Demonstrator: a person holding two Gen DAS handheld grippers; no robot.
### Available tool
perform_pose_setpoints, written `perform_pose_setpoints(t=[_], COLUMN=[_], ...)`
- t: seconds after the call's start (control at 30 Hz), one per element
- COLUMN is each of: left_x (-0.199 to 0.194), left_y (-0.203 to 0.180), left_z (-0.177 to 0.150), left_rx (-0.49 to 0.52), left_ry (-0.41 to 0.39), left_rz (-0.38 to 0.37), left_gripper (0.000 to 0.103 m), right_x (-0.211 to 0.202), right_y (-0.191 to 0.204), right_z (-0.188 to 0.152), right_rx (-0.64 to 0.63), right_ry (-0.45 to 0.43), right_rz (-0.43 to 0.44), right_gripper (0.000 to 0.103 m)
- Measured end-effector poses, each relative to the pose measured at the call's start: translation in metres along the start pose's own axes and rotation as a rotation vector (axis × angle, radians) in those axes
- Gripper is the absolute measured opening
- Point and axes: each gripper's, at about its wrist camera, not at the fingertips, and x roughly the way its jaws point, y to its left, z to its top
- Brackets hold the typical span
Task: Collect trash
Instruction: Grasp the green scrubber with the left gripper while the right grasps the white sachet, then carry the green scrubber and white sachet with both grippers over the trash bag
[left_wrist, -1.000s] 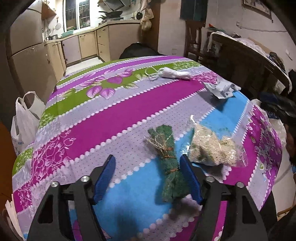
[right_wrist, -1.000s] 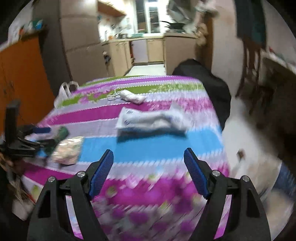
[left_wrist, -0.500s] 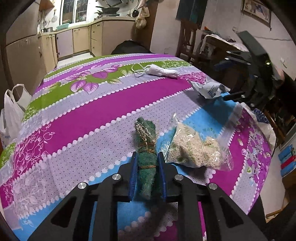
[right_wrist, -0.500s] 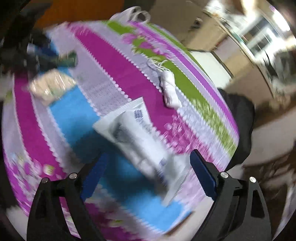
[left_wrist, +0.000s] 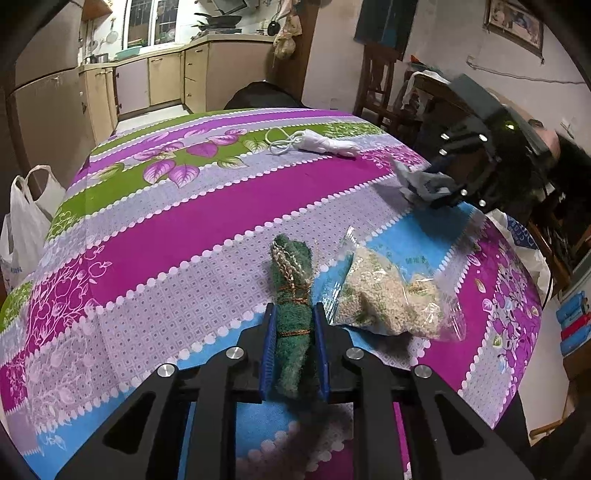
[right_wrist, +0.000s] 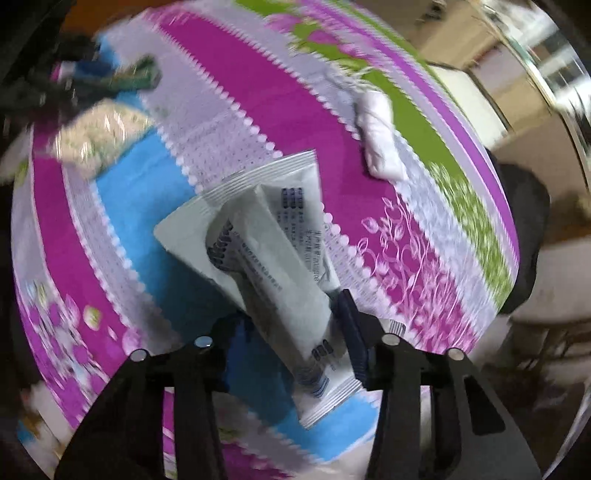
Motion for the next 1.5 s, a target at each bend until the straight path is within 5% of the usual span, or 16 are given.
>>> perform_pose_setpoints(t=[0.2,0.37,0.57,0.7,1.1,1.5], left_x=[-0.011,-0.030,-0.059,-0.075,-0.072,-0.007], left_y=[0.000,-0.014,-0.064,-0.119,-0.306,-0.435], left_z=[0.003,0.017,0.051,0.074,0.123,0.139], left_rx=[-0.036,-0.021,0.087,0.194,0.456,0.588], left_ry=[-0.004,-0.019,-0.100,-0.163,-0.271,-0.212], left_rz=[0.063,0.176,0.264,0.244,0.066,-0.024], left_gripper=[0.018,0.018,0.018,0.018,0.018,0.018], right_x=[-0.031,-0.062,-0.114,-0.153,-0.238,-0.228], right_y=[0.016,0.042,0.052,0.048,0.040,0.003], right_z=[-0.043,-0.082,-0.108,-0.139,-0.277,-0.359], right_rx=[0.401,0.718,0.890,0.920,1.137,1.281], right_ry=[-0.183,-0.360,-0.509,-0.553,-0.558,-0.407], right_rz=[-0.018,0.100,0.176,0.090,-0.189,-0.330], right_gripper=[0.034,0.030,0.028,0.028,0.028,0.028])
